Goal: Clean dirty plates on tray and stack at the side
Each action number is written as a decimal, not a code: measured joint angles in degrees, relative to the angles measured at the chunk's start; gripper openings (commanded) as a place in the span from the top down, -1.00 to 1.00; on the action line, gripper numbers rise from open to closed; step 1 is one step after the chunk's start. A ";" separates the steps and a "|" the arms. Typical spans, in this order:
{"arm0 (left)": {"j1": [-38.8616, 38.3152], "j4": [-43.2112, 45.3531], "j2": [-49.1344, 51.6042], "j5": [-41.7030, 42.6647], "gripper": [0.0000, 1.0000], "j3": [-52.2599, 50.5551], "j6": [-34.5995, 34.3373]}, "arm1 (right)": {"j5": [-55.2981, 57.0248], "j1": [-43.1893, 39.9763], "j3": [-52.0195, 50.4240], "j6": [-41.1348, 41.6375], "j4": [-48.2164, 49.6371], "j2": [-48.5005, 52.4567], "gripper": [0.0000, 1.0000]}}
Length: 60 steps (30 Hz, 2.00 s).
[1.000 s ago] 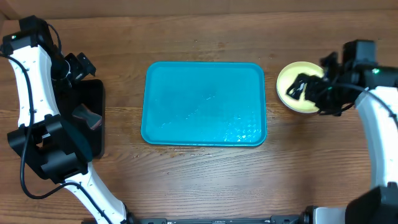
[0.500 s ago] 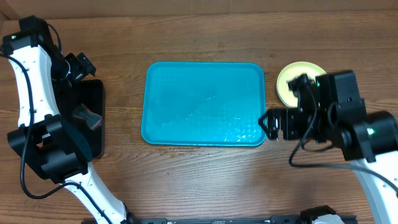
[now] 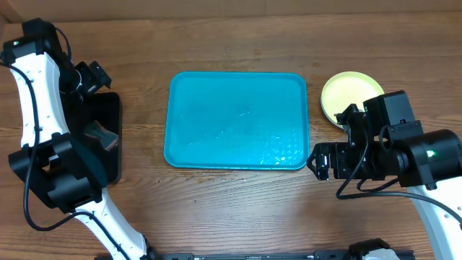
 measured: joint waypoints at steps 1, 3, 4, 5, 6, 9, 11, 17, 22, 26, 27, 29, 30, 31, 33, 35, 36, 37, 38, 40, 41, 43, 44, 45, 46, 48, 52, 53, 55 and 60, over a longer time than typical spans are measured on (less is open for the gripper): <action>0.00 0.00 0.00 0.00 -0.99 0.00 0.00 | 0.02 0.00 0.00 0.00 -0.37 0.00 -1.00; 0.00 0.00 0.00 -0.02 -0.99 0.00 0.00 | 0.37 0.02 0.00 0.00 -1.55 0.00 -1.00; 0.00 0.00 0.00 -0.02 -1.00 0.00 0.00 | 0.59 0.00 0.00 0.02 -1.88 0.00 -1.00; 0.00 -0.02 0.00 -0.02 -1.00 0.00 0.00 | 0.98 0.00 0.00 -0.02 -1.84 0.00 -1.00; 0.00 0.00 0.00 0.00 -1.00 0.00 0.00 | 1.27 0.00 0.00 0.00 -1.62 0.00 -1.00; 0.00 -0.02 0.00 0.00 -0.99 0.00 0.00 | 1.60 0.00 -0.02 -0.02 -0.15 -0.02 -1.00; 0.00 -0.02 0.00 0.00 -1.00 0.00 0.00 | 1.99 -0.02 -0.35 -0.07 2.01 -0.42 -1.00; 0.00 0.00 0.00 0.11 -1.00 0.00 0.00 | 3.48 -2.23 -11.19 -0.17 14.51 -13.00 -1.00; 0.00 0.07 0.00 0.15 -0.99 0.00 0.00 | 3.74 -6.93 -24.39 -0.22 29.46 -33.16 -1.00; 0.00 0.17 0.00 0.13 -1.00 0.00 0.00 | 3.76 -9.40 -33.18 -0.20 37.40 -47.60 -1.00; 0.00 0.17 0.00 0.17 -1.00 0.00 0.00 | 3.87 -9.73 -35.10 -0.20 38.60 -50.18 -1.00; 0.00 0.20 0.00 0.17 -1.00 0.00 0.00 | 4.00 -10.54 -39.47 -0.22 42.23 -54.90 -1.00; 0.00 0.15 0.00 0.17 -1.00 0.00 0.00 | 4.00 -10.95 -41.40 -0.22 43.50 -56.72 -1.00; 0.00 0.15 0.00 0.17 -1.00 0.00 0.00 | 4.07 -11.39 -43.65 -0.24 45.66 -58.62 -1.00; 0.00 0.17 0.00 0.17 -0.99 0.00 0.00 | 4.15 -11.80 -47.74 -0.20 48.98 -61.70 -1.00; 0.00 0.17 0.00 0.17 -1.00 0.00 0.00 | 4.09 -12.02 -51.34 -0.24 52.81 -63.84 -1.00; 0.00 0.17 0.00 0.17 -1.00 0.00 0.00 | 4.13 -12.07 -53.53 -0.20 55.84 -64.78 -1.00; 0.00 0.17 0.00 0.17 -1.00 0.00 0.00 | 4.13 -12.04 -55.10 -0.24 57.94 -65.44 -1.00; 0.00 0.15 0.00 0.17 -0.99 0.00 0.00 | 4.13 -12.07 -57.46 -0.20 61.96 -65.88 -1.00; 0.00 0.17 0.00 0.17 -0.99 0.00 0.00 | 4.09 -12.07 -60.26 -0.24 66.97 -65.99 -1.00; 0.00 0.17 0.00 0.17 -0.99 0.00 0.00 | 4.22 -12.07 -61.70 -0.22 69.53 -65.94 -1.00; 0.00 0.17 0.00 0.17 -0.99 0.00 0.00 | 4.33 -12.07 -64.72 -0.22 74.66 -65.99 -1.00; 0.00 0.17 0.00 0.15 -1.00 0.00 0.00 | 4.39 -12.07 -66.14 -0.22 77.16 -66.01 -1.00; 0.00 0.15 0.00 0.17 -1.00 0.00 0.00 | 4.55 -12.07 -67.54 -0.17 79.60 -66.01 -1.00; 0.00 0.17 0.00 0.17 -0.99 0.00 0.00 | 4.66 -12.07 -68.78 -0.22 81.88 -66.01 -1.00; 0.00 0.17 0.00 0.17 -0.99 0.00 0.00 | 5.05 -12.11 -71.32 -0.22 85.70 -66.03 -1.00; 0.00 0.17 0.00 0.17 -0.99 0.00 0.00 | 5.92 -12.11 -74.38 -0.22 88.17 -66.05 -1.00; 0.00 0.17 0.00 0.17 -1.00 0.00 0.00 | 6.25 -12.11 -74.40 -0.17 87.71 -66.03 -1.00; 0.00 0.17 0.00 0.17 -1.00 0.00 0.00 | 6.64 -12.11 -74.40 -0.22 87.97 -66.10 -1.00; 0.00 0.15 0.00 0.17 -1.00 0.00 0.00 | 8.02 -12.11 -74.40 -0.22 81.88 -66.10 -1.00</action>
